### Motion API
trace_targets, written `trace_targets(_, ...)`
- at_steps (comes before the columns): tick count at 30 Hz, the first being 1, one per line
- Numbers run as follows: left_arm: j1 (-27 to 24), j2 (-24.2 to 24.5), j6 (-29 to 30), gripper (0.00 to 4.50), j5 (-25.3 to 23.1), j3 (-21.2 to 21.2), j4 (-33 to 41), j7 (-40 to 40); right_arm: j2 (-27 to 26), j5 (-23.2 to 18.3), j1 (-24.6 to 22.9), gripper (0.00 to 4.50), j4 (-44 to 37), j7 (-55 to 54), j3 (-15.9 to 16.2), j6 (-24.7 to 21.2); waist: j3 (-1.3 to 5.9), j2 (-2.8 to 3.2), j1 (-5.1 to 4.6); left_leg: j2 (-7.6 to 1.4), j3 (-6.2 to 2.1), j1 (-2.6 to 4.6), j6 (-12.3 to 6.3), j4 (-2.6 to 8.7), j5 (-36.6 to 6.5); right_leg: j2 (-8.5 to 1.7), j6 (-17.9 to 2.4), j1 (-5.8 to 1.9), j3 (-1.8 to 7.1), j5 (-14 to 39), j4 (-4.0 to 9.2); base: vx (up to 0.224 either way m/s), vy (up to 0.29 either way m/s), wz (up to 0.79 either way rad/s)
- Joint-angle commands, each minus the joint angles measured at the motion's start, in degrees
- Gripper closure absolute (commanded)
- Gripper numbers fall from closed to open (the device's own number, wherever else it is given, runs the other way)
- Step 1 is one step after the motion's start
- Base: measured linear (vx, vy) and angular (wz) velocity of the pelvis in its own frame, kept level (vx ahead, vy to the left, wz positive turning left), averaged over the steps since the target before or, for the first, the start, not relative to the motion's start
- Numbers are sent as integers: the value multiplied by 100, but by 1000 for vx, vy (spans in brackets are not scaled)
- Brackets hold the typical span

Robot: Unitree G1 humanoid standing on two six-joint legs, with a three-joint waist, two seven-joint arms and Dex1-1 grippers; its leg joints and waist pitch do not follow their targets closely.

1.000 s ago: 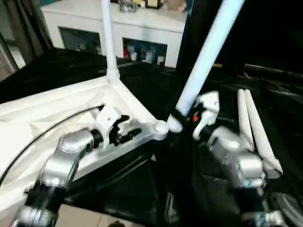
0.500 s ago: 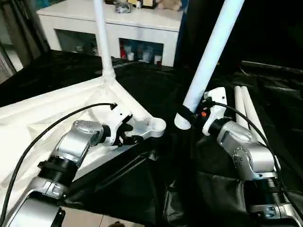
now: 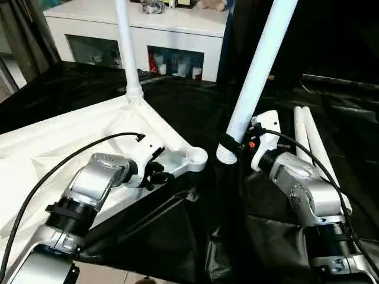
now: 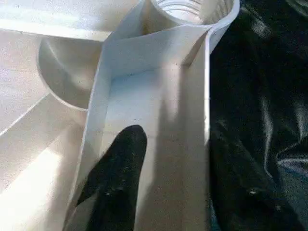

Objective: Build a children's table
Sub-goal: Rotate table base

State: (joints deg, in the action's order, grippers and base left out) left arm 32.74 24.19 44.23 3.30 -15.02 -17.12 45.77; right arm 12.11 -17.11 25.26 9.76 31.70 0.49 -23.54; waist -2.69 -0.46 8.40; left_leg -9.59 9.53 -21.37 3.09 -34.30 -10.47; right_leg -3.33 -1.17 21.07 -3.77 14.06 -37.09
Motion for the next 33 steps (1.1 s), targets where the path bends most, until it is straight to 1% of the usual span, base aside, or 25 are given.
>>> trace_targets(1, 4, 74, 65, 279, -89, -4, 132, -82, 24, 45, 61, 255, 7, 27, 18, 65, 341, 38, 5, -377, -158, 90, 2, 433, -799, -594, -1114, -217, 339, -13, 455, 0, 0, 0)
trace_targets(2, -6, 86, 45, 279, -101, -26, 160, -69, 22, 51, 58, 255, 8, 35, 28, 71, 342, 64, 8, -379, -164, 88, 4, 434, -785, -598, -1107, -215, 340, -2, 449, 0, 0, 0)
trace_targets(4, -44, 102, 11, 289, -100, -51, 243, -25, 25, 51, 53, 255, 11, 51, 46, 83, 341, 53, -4, -383, -164, 91, 15, 439, -824, -598, -1103, -216, 338, 47, 458, 0, 0, 0)
trace_targets(7, -108, 133, -158, 325, -9, -56, 346, 101, 20, 42, 50, 255, 5, 55, 44, 83, 336, 55, -9, -382, -163, 90, 11, 444, -834, -596, -1097, -211, 342, 55, 466, 0, 0, 0)
trace_targets(9, -130, 147, -216, 329, 33, -63, 386, 174, 19, 43, 46, 255, -2, 62, 51, 85, 329, 53, -10, -383, -158, 92, 21, 450, -869, -593, -1097, -203, 341, 119, 471, 0, 0, 0)
trace_targets(11, -180, 218, -332, 354, 25, -145, 460, 315, 21, 45, 35, 255, -17, 79, 69, 86, 328, 69, -14, -390, -161, 96, 43, 460, -912, -591, -1083, -197, 342, 156, 477, 0, 0, 0)
trace_targets(13, -204, 242, -372, 371, 25, -175, 478, 375, 26, 45, 35, 255, -22, 96, 78, 89, 324, 62, -17, -386, -160, 99, 46, 465, -932, -586, -1064, -194, 344, 185, 476, 0, 0, 0)
trace_targets(14, -251, 276, -638, 375, 9, -208, 481, 480, 34, 34, 37, 255, -32, 123, 82, 90, 315, 63, -16, -385, -163, 95, 37, 469, -958, -593, -1053, -191, 347, 246, 496, 0, 0, 0)
trace_targets(15, -256, 279, -658, 383, 15, -209, 483, 497, 35, 30, 37, 255, -32, 131, 82, 90, 319, 62, -19, -388, -157, 94, 43, 466, -967, -595, -1048, -195, 350, 256, 492, 0, 0, 0)
trace_targets(16, -274, 291, -734, 401, 35, -213, 493, 561, 41, 16, 41, 255, -33, 159, 82, 91, 317, 64, -18, -390, -161, 90, 48, 470, -953, -598, -1045, -195, 349, 249, 489, 0, 0, 0)
trace_targets(17, -315, 334, -970, 401, 70, -245, 532, 723, 65, -14, 49, 255, -32, 241, 88, 97, 318, 53, -13, -391, -161, 89, 41, 471, -943, -599, -1034, -195, 350, 258, 486, 0, 0, 0)
trace_targets(18, -343, 358, -1139, 414, 100, -265, 555, 847, 78, -31, 54, 255, -30, 284, 91, 95, 318, 53, -13, -391, -161, 89, 41, 471, -943, -599, -1034, -195, 350, 258, 486, 0, 0, 0)
trace_targets(20, -407, 447, -1204, 428, 192, -347, 640, 1140, 142, -63, 77, 255, -10, 454, 133, 78, 324, 62, -16, -397, -155, 92, 26, 470, -889, -590, -1022, -187, 350, 183, 469, 0, 0, 0)
trace_targets(21, -469, 510, -1272, 440, 251, -417, 700, 1355, 194, -79, 101, 255, 12, 583, 172, 58, 321, 66, -11, -402, -154, 100, 25, 469, -891, -590, -1034, -175, 350, 154, 470, 0, 0, 0)
trace_targets(22, -560, 672, -1499, 447, 182, -625, 748, 1626, 308, -80, 154, 255, 46, 845, 281, 42, 317, 56, 4, -401, -155, 102, -6, 464, -918, -591, -1051, -175, 350, 144, 476, 0, 0, 0)
trace_targets(23, -568, 690, -1532, 447, 168, -649, 748, 1650, 320, -77, 159, 255, 49, 871, 295, 45, 308, 66, -4, -403, -140, 98, -2, 472, -935, -585, -1057, -167, 356, 152, 470, 0, 0, 0)
trace_targets(24, -590, 755, -1586, 447, 97, -742, 725, 1714, 367, -57, 186, 255, 67, 972, 347, 63, 308, 76, 10, -406, -136, 115, 5, 470, -979, -588, -1066, -153, 356, 197, 479, 0, 0, 0)
trace_targets(25, -599, 781, -1577, 447, 60, -782, 705, 1735, 386, -66, 198, 255, 69, 1028, 360, 53, 299, 61, 26, -407, -126, 131, 21, 472, -1068, -586, -1067, -145, 360, 331, 490, 0, 0, 0)
trace_targets(26, -599, 781, -1577, 447, 60, -782, 705, 1735, 386, -66, 198, 255, 69, 1028, 360, 53, 296, 63, 38, -410, -126, 128, 30, 477, -1085, -594, -1062, -147, 364, 391, 493, 0, 0, 0)
trace_targets(27, -600, 778, -1700, 447, -15, -786, 662, 1681, 394, -63, 214, 255, 74, 1056, 360, 55, 288, 61, 52, -411, -126, 120, 50, 486, -1120, -602, -1038, -149, 366, 537, 506, 0, 0, 0)
trace_targets(28, -601, 756, -1751, 450, -8, -755, 648, 1667, 394, -75, 233, 256, 79, 1069, 349, 42, 283, 45, 70, -420, -130, 123, 74, 496, -1172, -612, -998, -148, 369, 703, 519, 0, 0, 0)
trace_targets(29, -603, 708, -1936, 450, -22, -665, 622, 1604, 401, -82, 267, 257, 77, 1096, 335, 22, 282, 45, 76, -426, -134, 128, 101, 504, -1202, -615, -968, -139, 369, 806, 527, 0, 0, 0)
trace_targets(30, -604, 704, -1956, 450, -24, -653, 624, 1593, 402, -82, 270, 257, 73, 1099, 335, 19, 285, 44, 77, -426, -134, 128, 115, 502, -1205, -615, -956, -139, 370, 817, 525, 0, 0, 0)
trace_targets(32, -609, 743, -2217, 450, -54, -683, 605, 1682, 406, -120, 276, 257, 67, 1162, 343, 11, 289, 48, 83, -428, -137, 125, 131, 507, -1197, -617, -939, -137, 369, 786, 522, 0, 0, 0)
trace_targets(33, -601, 739, -2288, 450, -87, -683, 557, 1631, 398, -145, 264, 257, 46, 1192, 359, -14, 301, 41, 84, -425, -136, 116, 121, 502, -1118, -612, -931, -146, 367, 643, 506, 0, 0, 0)
